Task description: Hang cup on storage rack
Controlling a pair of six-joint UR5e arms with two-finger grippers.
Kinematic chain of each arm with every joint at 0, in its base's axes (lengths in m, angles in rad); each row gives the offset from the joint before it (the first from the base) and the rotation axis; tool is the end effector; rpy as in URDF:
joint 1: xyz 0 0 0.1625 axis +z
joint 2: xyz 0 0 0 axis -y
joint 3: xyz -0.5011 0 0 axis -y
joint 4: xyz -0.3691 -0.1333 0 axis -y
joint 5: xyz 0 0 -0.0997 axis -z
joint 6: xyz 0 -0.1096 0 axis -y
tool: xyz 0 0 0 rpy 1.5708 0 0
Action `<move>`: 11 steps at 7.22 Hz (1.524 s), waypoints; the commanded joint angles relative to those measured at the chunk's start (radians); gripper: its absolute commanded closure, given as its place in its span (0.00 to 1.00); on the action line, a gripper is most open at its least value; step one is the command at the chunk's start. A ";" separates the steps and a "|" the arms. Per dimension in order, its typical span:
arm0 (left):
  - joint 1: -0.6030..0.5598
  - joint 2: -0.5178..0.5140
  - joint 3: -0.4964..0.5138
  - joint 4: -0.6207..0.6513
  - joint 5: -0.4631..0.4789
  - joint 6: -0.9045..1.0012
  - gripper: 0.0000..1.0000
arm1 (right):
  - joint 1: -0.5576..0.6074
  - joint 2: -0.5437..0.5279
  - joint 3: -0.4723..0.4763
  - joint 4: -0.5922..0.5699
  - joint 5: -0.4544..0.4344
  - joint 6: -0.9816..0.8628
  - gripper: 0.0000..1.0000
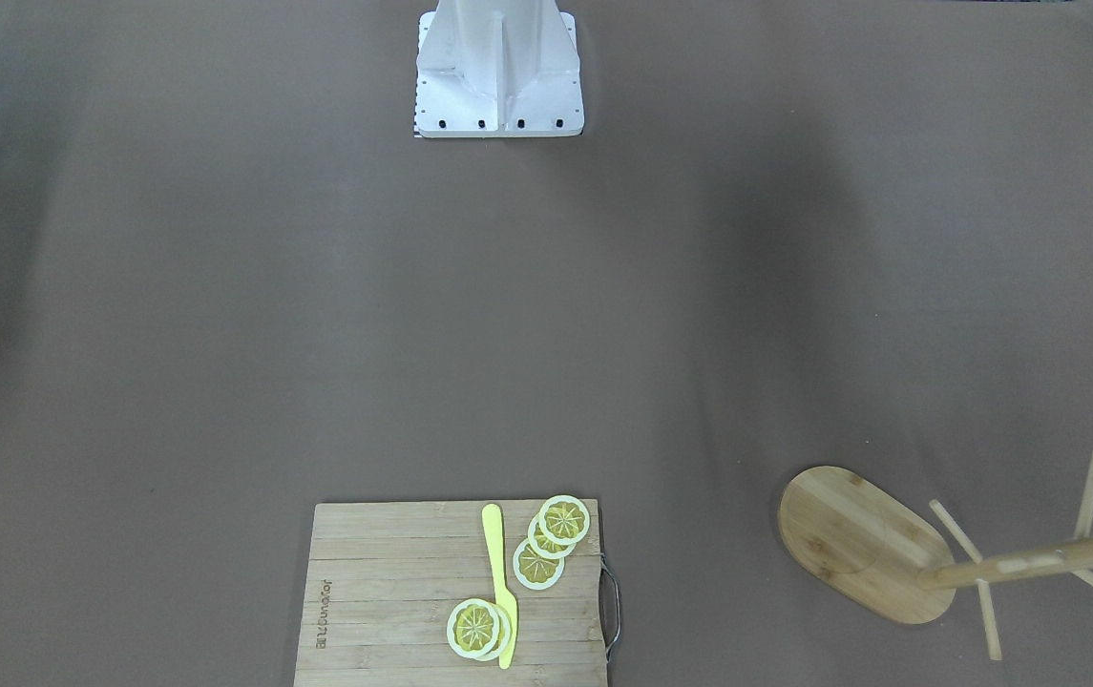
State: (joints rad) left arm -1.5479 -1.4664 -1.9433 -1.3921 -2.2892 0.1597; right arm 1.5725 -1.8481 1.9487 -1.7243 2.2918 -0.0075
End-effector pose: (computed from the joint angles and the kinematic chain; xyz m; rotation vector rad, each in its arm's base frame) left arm -0.0518 -0.4117 0.6364 0.1346 0.7117 0.2067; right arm 0.0615 -0.3252 0.6949 -0.0473 -0.7211 0.0135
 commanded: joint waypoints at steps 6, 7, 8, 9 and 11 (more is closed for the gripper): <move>0.003 -0.101 0.231 -0.557 -0.004 -0.107 0.00 | 0.001 0.076 -0.001 0.103 -0.003 0.000 0.00; 0.005 -0.095 0.231 -0.574 -0.003 -0.126 0.00 | 0.000 0.078 0.001 0.106 -0.005 -0.006 0.00; 0.005 -0.095 0.231 -0.582 -0.004 -0.115 0.00 | -0.012 0.084 -0.001 0.120 -0.006 0.003 0.00; 0.005 -0.095 0.231 -0.625 -0.004 -0.117 0.00 | -0.020 0.086 -0.039 0.153 -0.005 0.006 0.00; 0.006 -0.086 0.227 -0.659 -0.012 -0.118 0.00 | -0.063 0.112 -0.181 0.358 0.012 0.135 0.00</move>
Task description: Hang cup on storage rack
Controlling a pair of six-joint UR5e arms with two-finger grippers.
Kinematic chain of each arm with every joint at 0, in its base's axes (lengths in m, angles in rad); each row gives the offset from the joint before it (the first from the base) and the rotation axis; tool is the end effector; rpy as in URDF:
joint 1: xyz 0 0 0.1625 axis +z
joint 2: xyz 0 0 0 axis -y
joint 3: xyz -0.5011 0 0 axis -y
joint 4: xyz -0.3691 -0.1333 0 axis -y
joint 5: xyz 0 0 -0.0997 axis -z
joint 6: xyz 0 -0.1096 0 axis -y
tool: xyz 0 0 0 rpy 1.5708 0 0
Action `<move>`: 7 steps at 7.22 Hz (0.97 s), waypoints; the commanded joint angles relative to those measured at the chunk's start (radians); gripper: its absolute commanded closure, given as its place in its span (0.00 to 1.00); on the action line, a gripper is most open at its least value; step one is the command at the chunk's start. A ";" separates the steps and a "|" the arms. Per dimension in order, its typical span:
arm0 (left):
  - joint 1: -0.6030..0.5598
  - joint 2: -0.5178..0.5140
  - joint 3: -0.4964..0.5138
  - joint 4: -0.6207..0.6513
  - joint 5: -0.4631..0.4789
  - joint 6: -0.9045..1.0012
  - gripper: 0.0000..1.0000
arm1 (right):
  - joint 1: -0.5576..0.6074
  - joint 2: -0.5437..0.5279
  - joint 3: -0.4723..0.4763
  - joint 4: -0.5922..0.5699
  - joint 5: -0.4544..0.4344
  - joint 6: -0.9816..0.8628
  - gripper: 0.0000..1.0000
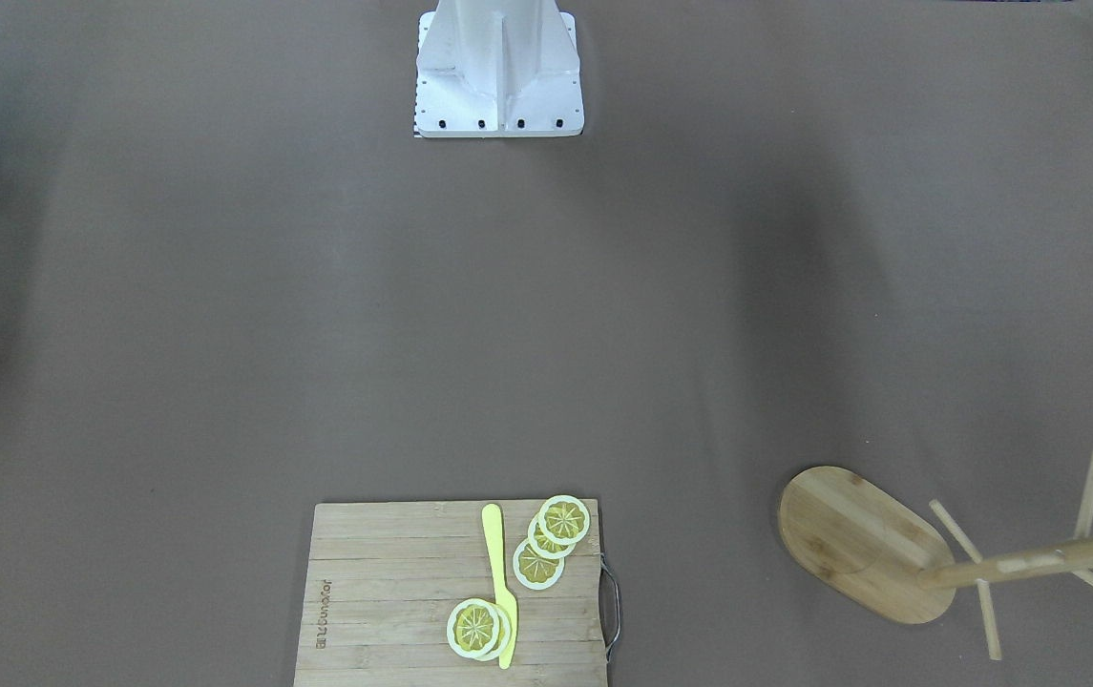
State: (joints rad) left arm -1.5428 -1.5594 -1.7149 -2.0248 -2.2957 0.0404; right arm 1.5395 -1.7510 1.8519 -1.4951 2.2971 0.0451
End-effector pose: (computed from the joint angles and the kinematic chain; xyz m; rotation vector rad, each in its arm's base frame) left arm -0.0469 -0.4901 0.6279 0.5657 0.7011 0.2763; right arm 0.0483 -0.3917 0.6815 0.1410 -0.7302 -0.0510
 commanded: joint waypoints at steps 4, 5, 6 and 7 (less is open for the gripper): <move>0.001 0.013 -0.006 -0.043 -0.059 -0.007 0.00 | -0.117 0.014 -0.249 0.392 0.002 0.234 0.04; 0.001 0.013 -0.005 -0.049 -0.059 -0.007 0.00 | -0.133 0.027 -0.275 0.404 0.001 0.234 0.09; 0.001 0.015 -0.005 -0.051 -0.059 -0.007 0.00 | -0.150 0.024 -0.278 0.406 -0.001 0.233 0.10; 0.001 0.015 -0.005 -0.051 -0.061 -0.007 0.00 | -0.166 0.018 -0.283 0.406 -0.004 0.231 0.17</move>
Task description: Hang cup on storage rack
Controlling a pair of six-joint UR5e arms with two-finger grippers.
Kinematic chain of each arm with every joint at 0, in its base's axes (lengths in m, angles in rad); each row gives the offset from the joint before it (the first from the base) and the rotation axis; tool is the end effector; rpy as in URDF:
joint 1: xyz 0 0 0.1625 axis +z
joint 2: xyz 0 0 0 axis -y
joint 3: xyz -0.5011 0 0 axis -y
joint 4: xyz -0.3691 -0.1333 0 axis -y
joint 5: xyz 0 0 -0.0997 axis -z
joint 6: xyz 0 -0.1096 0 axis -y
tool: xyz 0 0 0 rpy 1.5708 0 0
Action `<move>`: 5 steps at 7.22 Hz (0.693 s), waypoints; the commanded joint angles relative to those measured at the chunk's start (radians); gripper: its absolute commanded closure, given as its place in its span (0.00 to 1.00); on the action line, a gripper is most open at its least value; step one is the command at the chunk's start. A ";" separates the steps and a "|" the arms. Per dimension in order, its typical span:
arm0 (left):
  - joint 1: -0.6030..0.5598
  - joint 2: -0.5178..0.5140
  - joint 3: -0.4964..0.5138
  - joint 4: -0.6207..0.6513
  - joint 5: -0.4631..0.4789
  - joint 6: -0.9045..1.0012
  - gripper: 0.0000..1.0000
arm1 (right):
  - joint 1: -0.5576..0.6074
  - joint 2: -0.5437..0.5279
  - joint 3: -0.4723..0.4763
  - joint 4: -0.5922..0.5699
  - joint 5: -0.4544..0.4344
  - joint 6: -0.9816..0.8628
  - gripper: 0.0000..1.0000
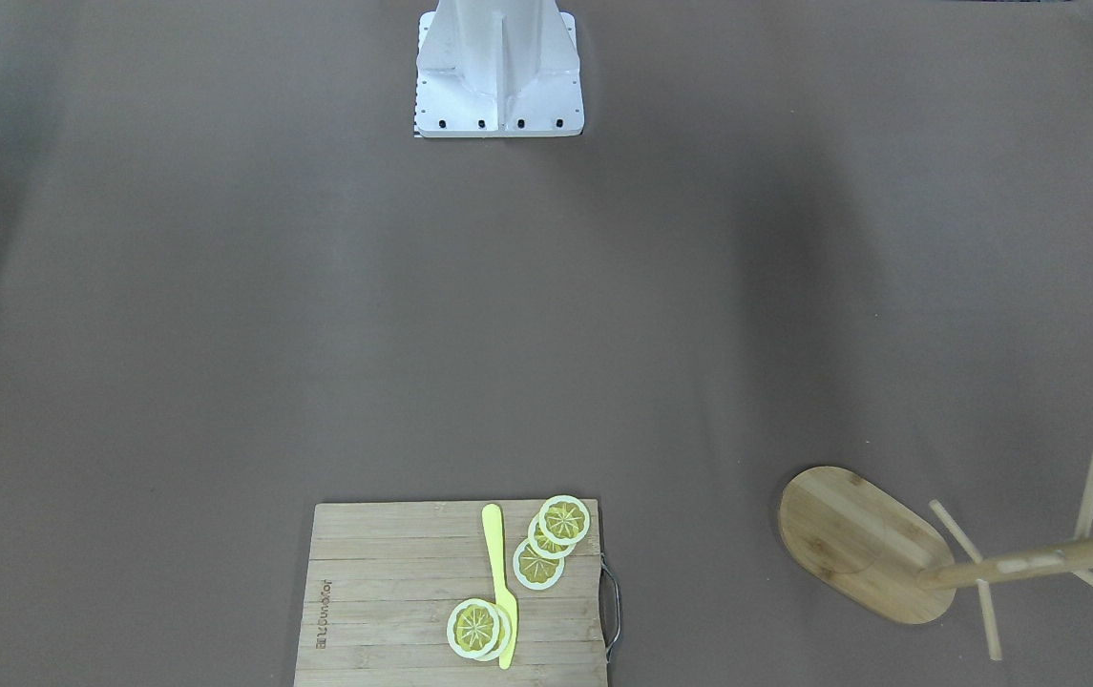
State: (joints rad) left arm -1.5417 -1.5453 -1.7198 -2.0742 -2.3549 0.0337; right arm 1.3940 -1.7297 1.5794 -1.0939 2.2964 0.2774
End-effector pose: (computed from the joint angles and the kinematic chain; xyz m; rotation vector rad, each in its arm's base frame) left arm -0.0419 -0.4812 0.6223 0.5967 0.7575 0.3035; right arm -0.0118 -0.4107 0.7582 0.1421 -0.7704 -0.0231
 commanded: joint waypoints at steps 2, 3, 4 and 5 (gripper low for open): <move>0.002 0.008 0.000 -0.003 -0.001 0.006 0.00 | -0.041 -0.011 -0.018 0.019 -0.005 -0.009 0.22; 0.002 0.016 0.002 -0.029 -0.001 0.003 0.00 | -0.041 -0.025 -0.019 0.044 -0.008 -0.009 0.31; 0.002 0.030 0.000 -0.044 -0.001 -0.003 0.00 | -0.043 -0.027 -0.022 0.045 -0.008 -0.009 0.38; 0.002 0.034 0.002 -0.046 -0.001 0.000 0.00 | -0.043 -0.034 -0.028 0.045 -0.009 -0.010 0.48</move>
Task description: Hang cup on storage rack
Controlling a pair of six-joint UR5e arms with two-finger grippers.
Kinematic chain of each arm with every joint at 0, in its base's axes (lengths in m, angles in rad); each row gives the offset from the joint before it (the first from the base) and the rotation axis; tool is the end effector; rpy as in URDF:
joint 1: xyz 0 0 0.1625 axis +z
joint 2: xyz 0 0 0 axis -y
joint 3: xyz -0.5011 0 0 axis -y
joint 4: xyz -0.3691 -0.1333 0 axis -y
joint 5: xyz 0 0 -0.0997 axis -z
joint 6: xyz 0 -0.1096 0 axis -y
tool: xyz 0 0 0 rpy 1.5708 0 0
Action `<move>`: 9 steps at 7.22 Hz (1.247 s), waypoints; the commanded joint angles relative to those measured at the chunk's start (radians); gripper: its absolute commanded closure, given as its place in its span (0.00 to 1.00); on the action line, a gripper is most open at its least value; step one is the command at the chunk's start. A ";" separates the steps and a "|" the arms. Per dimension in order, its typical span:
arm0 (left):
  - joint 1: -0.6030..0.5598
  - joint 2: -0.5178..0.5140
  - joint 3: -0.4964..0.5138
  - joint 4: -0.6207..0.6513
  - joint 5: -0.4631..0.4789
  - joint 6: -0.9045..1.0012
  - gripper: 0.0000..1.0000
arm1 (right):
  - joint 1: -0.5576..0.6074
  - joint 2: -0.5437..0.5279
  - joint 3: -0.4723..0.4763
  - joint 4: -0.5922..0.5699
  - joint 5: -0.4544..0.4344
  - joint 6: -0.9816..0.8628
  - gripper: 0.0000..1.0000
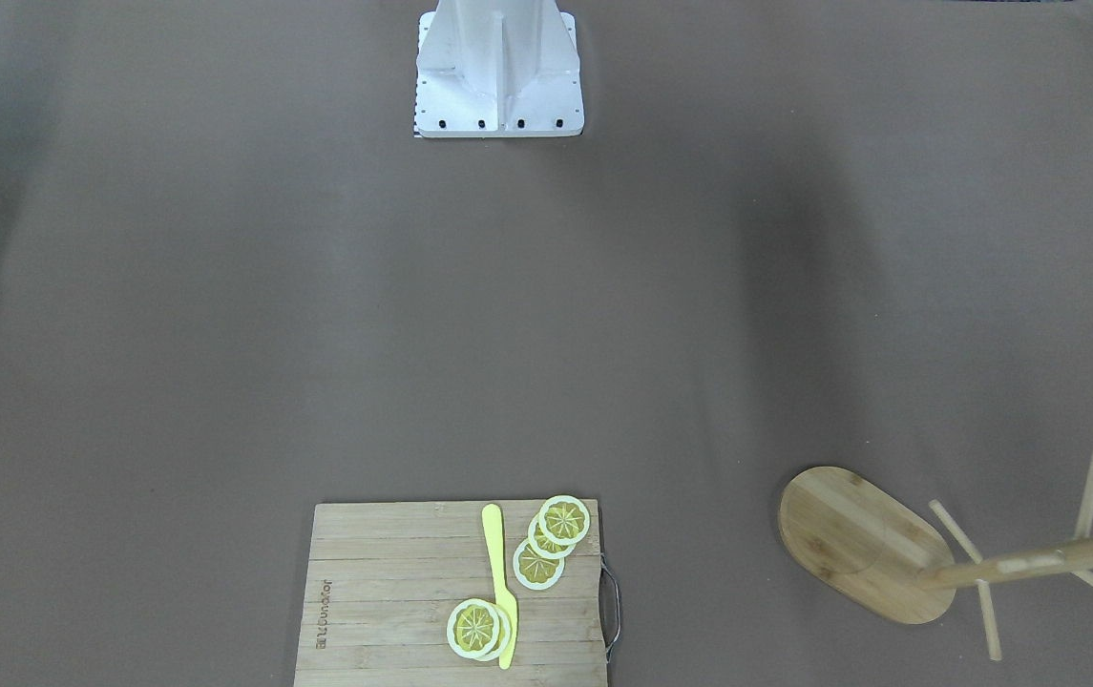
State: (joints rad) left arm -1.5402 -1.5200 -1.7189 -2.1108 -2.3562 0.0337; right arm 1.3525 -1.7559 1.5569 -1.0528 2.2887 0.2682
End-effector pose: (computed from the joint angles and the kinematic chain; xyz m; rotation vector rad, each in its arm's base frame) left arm -0.0415 -0.4696 0.6301 0.6059 0.7583 0.3093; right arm -0.0247 -0.3941 0.7751 0.1247 -0.7639 -0.0671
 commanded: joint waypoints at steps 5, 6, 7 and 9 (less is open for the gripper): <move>0.000 0.030 -0.001 -0.043 -0.017 -0.003 0.00 | 0.000 -0.019 0.006 0.004 -0.029 -0.004 1.00; 0.000 0.037 -0.002 -0.044 -0.020 -0.003 0.00 | 0.000 -0.005 0.017 0.004 -0.026 0.005 1.00; 0.000 0.035 -0.001 -0.044 -0.021 -0.006 0.00 | 0.000 0.019 0.023 -0.004 -0.017 0.014 1.00; 0.000 0.035 -0.001 -0.043 -0.020 -0.011 0.00 | 0.000 0.048 0.037 -0.009 -0.014 0.143 1.00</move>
State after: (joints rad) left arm -1.5401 -1.4854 -1.7198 -2.1537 -2.3762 0.0250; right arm 1.3530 -1.7265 1.5823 -1.0590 2.2719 0.3244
